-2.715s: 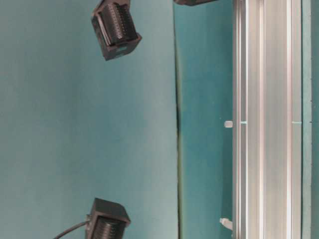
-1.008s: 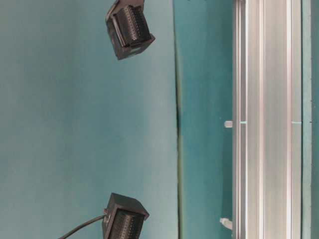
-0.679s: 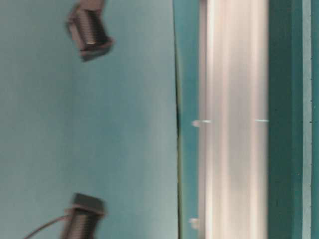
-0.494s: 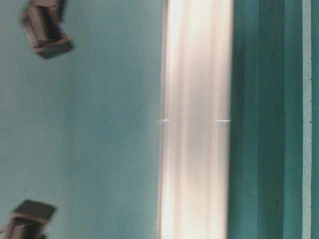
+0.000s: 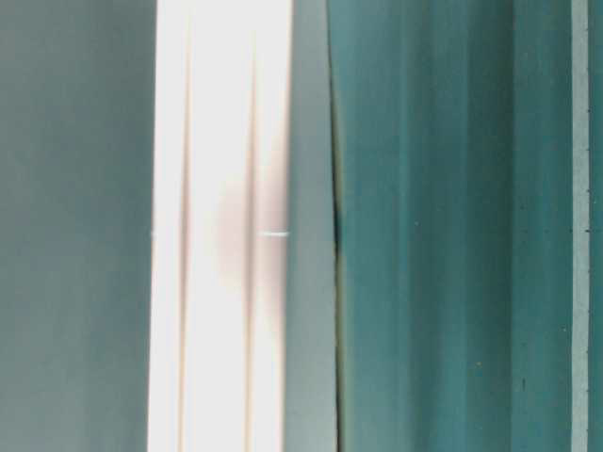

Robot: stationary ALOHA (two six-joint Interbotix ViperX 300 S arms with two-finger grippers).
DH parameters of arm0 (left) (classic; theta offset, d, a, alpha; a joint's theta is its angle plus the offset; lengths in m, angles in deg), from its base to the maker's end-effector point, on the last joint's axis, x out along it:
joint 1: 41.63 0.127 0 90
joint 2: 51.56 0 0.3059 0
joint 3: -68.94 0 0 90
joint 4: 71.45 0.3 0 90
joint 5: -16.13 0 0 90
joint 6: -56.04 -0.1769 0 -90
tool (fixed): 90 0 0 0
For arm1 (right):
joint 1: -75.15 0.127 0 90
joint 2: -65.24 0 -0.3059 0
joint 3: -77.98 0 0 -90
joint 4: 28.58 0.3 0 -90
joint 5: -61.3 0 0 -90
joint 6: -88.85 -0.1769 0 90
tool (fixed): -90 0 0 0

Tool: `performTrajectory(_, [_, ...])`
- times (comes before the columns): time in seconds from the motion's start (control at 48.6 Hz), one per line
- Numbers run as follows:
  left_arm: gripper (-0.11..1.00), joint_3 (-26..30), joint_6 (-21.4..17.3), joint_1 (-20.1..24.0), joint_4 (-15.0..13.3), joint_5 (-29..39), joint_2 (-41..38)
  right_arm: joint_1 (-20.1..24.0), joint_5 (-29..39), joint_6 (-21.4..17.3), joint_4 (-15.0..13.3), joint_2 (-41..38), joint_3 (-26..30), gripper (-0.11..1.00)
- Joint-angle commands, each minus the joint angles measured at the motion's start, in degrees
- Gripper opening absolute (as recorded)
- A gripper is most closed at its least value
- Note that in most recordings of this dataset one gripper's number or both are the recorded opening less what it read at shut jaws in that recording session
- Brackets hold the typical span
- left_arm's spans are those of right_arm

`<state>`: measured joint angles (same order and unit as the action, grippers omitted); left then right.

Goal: Lift the large metal rail with both hands.
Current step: 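Lift the rail upward with both grippers together, then hold the rail raised with both grippers, tilting it slightly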

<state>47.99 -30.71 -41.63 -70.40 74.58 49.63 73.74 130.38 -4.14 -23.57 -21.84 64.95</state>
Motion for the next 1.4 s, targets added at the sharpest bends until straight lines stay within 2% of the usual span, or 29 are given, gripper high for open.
performTrajectory(0.0, [0.36, 3.3, 0.4, 0.4, 0.2, 1.8, 1.9, -0.1, 3.5, -0.9, 0.4, 0.9, 3.3, 0.42])
performTrajectory(0.329, [0.36, 12.0, 0.6, 0.8, 0.2, 9.1, 1.8, 0.0, 12.9, -4.3, 0.4, 0.8, 13.7, 0.42])
performTrajectory(0.617, [0.36, 20.4, 0.8, 0.9, 0.2, 16.5, -0.2, 0.2, 20.9, -6.5, 0.4, 0.4, 20.4, 0.42])
performTrajectory(1.029, [0.36, 31.9, 1.0, 1.0, 0.2, 27.9, -3.9, 1.1, 24.7, -7.8, 0.1, -0.6, 30.3, 0.42])
performTrajectory(1.214, [0.36, 36.3, 1.1, 1.0, 0.2, 28.2, -4.1, 1.2, 26.1, -7.8, 0.0, -1.8, 35.3, 0.42])
performTrajectory(1.378, [0.36, 36.7, 1.0, 0.9, 0.2, 28.5, -4.5, 1.1, 26.1, -7.8, 0.0, -2.1, 35.9, 0.42])
